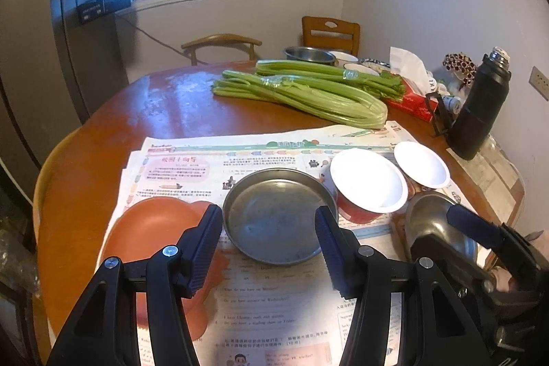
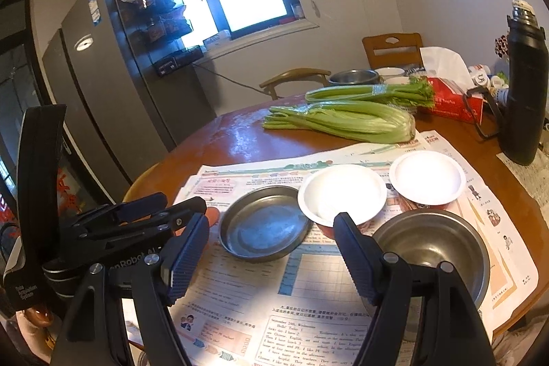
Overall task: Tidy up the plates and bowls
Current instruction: 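Move the left tool to the shallow steel plate and grasp its rim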
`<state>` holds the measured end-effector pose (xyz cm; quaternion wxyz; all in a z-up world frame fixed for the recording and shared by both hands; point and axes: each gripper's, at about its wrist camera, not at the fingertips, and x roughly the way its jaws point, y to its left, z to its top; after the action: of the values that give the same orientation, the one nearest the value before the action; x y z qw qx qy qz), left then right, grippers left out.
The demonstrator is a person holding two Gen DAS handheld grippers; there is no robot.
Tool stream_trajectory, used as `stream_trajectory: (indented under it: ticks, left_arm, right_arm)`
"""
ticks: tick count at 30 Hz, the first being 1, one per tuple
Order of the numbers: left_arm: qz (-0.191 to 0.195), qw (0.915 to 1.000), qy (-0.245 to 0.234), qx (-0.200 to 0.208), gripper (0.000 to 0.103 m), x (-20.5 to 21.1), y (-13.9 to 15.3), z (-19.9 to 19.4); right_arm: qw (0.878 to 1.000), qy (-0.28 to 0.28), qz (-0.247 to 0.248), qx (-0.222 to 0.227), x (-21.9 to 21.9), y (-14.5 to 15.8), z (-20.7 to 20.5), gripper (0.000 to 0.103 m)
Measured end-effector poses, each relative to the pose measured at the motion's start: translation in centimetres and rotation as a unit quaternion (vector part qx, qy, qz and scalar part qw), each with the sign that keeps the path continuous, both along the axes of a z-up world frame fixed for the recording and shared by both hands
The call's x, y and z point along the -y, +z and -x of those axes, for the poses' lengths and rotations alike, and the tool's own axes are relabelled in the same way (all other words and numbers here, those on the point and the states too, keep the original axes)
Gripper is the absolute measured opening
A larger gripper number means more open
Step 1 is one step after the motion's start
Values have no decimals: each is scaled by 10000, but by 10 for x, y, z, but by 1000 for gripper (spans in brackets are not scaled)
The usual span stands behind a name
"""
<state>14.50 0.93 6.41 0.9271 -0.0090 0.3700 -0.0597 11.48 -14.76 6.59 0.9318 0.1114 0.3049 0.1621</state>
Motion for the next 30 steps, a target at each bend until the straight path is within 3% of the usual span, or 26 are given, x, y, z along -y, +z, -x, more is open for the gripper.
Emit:
stream_trajectory:
  ticks: [13, 30]
  left_arm:
    - [346, 9965, -115, -748, 58, -23, -39, -64]
    - [68, 9919, -197, -1253, 58, -17, -78, -129]
  right_arm:
    - [9966, 105, 288, -771, -32, -43, -40, 75]
    - [9894, -77, 501, -1358, -45, -82, -84, 75]
